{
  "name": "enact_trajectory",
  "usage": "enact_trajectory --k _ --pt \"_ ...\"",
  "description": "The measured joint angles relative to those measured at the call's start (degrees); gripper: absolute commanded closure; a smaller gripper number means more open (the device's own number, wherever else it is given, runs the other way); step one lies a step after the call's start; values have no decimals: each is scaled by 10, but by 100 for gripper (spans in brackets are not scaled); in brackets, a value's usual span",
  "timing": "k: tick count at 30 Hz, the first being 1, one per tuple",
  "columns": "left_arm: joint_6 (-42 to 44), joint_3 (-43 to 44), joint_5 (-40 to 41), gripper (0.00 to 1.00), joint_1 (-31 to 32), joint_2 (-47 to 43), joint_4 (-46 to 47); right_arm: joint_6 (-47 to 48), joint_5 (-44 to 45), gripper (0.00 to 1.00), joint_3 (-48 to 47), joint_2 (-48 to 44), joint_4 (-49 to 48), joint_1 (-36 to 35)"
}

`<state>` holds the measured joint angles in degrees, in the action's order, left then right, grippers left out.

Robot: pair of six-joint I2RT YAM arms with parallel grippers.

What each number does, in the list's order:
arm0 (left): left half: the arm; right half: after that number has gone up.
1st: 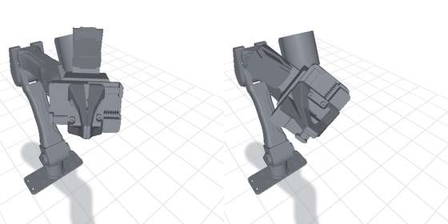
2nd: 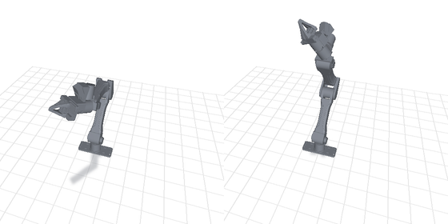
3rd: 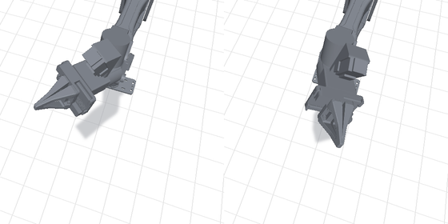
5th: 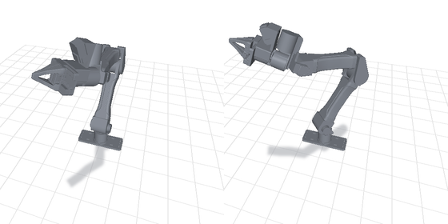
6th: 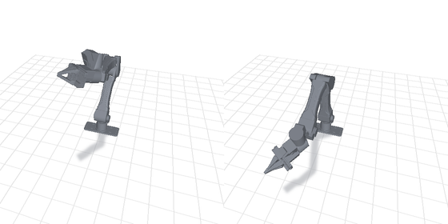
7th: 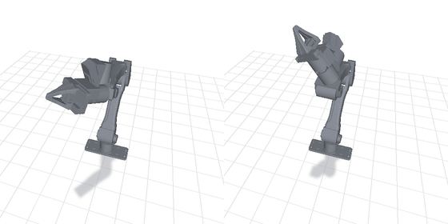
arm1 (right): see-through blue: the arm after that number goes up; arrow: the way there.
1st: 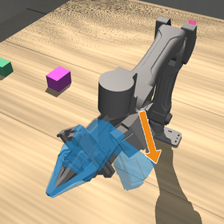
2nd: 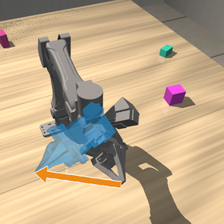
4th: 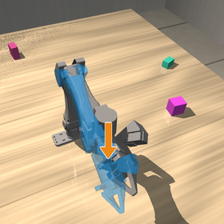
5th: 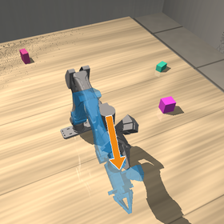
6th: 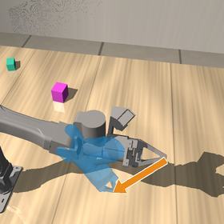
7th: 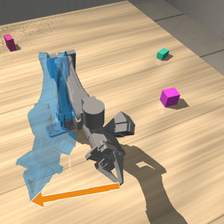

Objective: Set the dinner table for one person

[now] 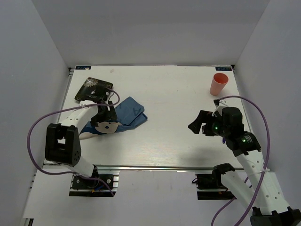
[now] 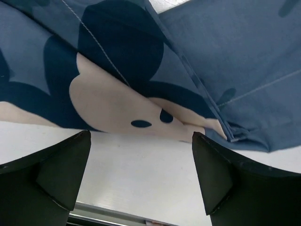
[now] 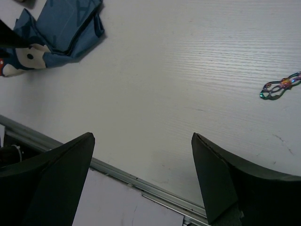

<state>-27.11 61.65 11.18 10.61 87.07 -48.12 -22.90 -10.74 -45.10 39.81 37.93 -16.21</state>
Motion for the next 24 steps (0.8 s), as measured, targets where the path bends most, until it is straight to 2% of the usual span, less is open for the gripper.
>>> enact_trajectory --k 2,4,8,9,11,12,14,20,24 --pt "-8 -3 -3 8 0 19 9 -4 -18 11 8 -4 -11 0" --pt "-15 -11 -18 9 0 35 28 -6 -35 11 18 -9 -22 0" --pt "-29 -20 -49 25 4 81 48 -7 -59 11 28 -12 -31 0" --pt "-31 -23 -56 42 5 92 52 -7 -63 11 29 -12 -32 0" --pt "-37 -26 -62 62 9 102 57 -7 -67 11 29 -14 -36 0" --pt "-43 -28 -76 82 9 100 64 -7 -70 11 29 -15 -38 0" --pt "-59 -33 -114 100 16 100 85 -7 -74 11 29 -19 -40 0" --pt "-172 -43 -288 100 74 134 233 -7 -75 11 29 -23 -41 0" --pt "-270 -8 -324 100 129 181 292 -7 -75 11 29 -22 -44 0"
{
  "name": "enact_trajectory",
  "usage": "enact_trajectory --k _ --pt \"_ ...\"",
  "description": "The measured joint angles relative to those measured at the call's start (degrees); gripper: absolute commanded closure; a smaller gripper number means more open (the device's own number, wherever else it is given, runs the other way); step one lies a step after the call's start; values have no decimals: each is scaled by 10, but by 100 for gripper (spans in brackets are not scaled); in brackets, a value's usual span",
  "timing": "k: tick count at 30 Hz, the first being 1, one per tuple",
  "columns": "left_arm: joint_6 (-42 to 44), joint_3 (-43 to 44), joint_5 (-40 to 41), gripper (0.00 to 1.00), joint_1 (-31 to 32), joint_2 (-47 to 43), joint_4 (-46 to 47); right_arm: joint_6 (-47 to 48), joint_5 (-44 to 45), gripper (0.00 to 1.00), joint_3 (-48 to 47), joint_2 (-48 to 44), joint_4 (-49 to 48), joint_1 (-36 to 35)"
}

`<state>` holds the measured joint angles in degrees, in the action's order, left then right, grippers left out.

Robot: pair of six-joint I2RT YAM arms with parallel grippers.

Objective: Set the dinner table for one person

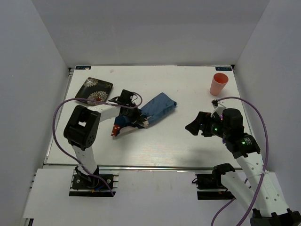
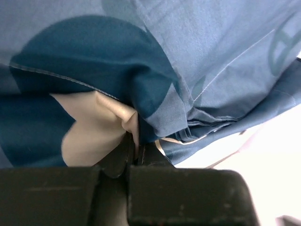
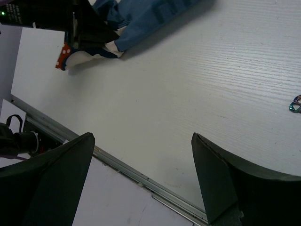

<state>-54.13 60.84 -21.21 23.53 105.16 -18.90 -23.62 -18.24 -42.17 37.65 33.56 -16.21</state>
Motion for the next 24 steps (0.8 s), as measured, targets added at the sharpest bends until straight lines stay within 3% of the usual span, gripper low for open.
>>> enact_trajectory --k 7,9,10,11,13,15,20,24 --pt "-180 51 85 99 50 -1 57 0 -22 11 2 42 -32 0" --pt "-223 41 119 77 59 -17 82 0 -28 11 9 61 -47 0" --pt "-239 38 134 48 63 -24 91 -2 -29 11 11 75 -51 0" --pt "-247 37 144 35 68 -30 95 -4 -29 11 11 87 -55 0" --pt "-254 43 155 14 77 -37 97 -10 -28 11 11 111 -64 0" --pt "-246 70 163 3 88 -38 73 -17 -26 11 11 132 -74 0" --pt "-189 165 220 2 104 -51 -47 -32 -10 11 7 194 -99 0" --pt "-155 178 315 2 90 -104 -169 -33 11 11 -26 286 -112 -5"
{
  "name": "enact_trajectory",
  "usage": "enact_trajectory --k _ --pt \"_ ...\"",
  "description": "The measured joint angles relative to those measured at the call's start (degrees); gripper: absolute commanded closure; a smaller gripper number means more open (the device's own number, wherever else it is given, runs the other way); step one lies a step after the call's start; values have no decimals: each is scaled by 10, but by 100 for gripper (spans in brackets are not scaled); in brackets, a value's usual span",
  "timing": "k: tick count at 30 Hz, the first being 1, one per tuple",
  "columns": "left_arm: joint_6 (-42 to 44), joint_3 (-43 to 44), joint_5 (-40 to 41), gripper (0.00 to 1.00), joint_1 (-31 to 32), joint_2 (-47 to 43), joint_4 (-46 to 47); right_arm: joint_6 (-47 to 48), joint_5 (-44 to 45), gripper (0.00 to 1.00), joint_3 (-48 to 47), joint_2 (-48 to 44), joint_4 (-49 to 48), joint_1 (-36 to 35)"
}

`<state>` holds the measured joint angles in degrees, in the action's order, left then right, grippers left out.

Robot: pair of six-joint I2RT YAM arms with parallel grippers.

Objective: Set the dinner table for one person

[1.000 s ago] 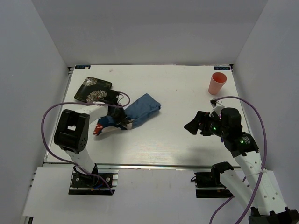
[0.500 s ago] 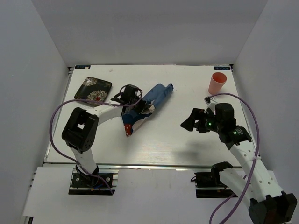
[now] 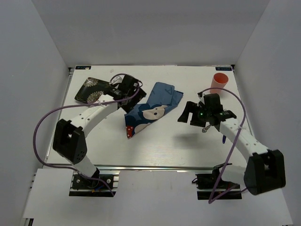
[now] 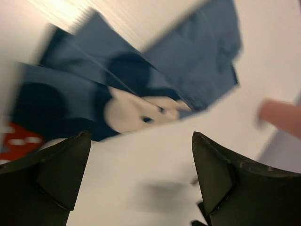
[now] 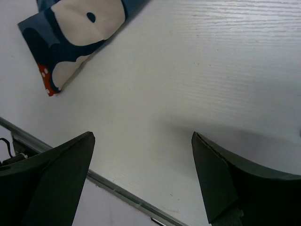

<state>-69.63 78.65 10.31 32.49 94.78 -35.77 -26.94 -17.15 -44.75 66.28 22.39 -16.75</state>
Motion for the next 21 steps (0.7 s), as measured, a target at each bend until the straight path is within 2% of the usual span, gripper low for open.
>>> enact_trajectory --k 4,8,11,14,21 --pt "24 -16 91 3 -42 -31 -84 -3 10 11 -30 83 -24 -10" --pt "95 -41 107 5 -100 -20 -97 -12 5 11 -32 115 -47 -23" --pt "169 -50 74 7 -143 13 -73 -11 -5 11 -33 124 -60 -29" --pt "240 -63 17 19 -168 41 -33 -6 -15 11 -35 133 -69 -32" --pt "321 -106 -108 21 -174 54 33 2 -34 11 -35 141 -81 -32"
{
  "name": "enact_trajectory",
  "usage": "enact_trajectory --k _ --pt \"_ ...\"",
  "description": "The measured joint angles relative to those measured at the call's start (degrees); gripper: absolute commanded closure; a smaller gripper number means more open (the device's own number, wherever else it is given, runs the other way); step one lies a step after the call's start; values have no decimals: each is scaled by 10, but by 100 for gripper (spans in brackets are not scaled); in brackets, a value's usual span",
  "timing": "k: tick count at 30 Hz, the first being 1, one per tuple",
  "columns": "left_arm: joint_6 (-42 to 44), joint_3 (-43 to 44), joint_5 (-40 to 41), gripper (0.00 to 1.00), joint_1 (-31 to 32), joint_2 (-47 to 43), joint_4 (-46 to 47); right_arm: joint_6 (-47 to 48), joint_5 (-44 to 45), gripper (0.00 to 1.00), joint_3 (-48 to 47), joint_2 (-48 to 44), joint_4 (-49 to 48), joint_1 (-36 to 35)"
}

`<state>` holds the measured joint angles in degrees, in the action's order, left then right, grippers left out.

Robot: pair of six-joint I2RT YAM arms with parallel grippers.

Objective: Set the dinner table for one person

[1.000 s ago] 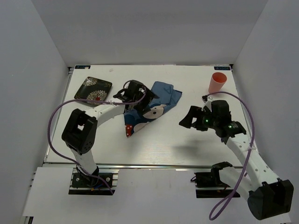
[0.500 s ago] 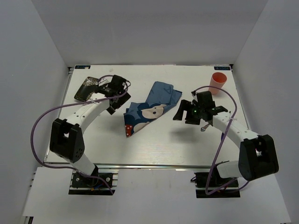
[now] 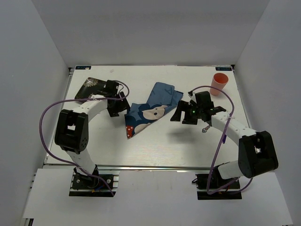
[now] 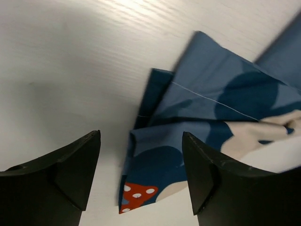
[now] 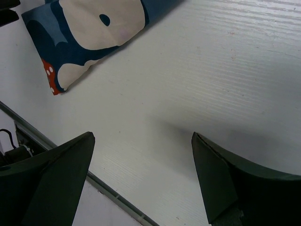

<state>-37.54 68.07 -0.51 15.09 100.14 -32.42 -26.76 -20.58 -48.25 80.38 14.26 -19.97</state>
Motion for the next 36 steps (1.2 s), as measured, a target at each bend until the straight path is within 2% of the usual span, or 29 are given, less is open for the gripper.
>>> enact_trajectory --k 4,9,10,12,16,17,19,28,36 --pt "21 -15 -56 28 0 0 46 0 -11 11 0 5 -12 0" --pt "35 -21 -85 36 0 6 70 0 -19 11 0 5 -18 0" --pt "36 -21 -90 47 0 9 73 0 -19 11 0 5 -19 0" --pt "38 -21 -97 62 -1 18 76 0 -19 11 0 5 -20 0" --pt "42 -21 -108 72 -2 32 76 0 -19 11 0 5 -20 0" --pt "43 -21 -110 87 -2 33 75 0 -19 11 0 5 -20 0" --pt "43 -21 -114 100 -3 35 74 0 -19 11 0 5 -20 0" --pt "62 -8 -160 100 -3 25 71 -3 -21 11 0 5 -22 0" --pt "62 -5 -292 100 24 -59 132 -28 -31 11 0 5 -37 -4"
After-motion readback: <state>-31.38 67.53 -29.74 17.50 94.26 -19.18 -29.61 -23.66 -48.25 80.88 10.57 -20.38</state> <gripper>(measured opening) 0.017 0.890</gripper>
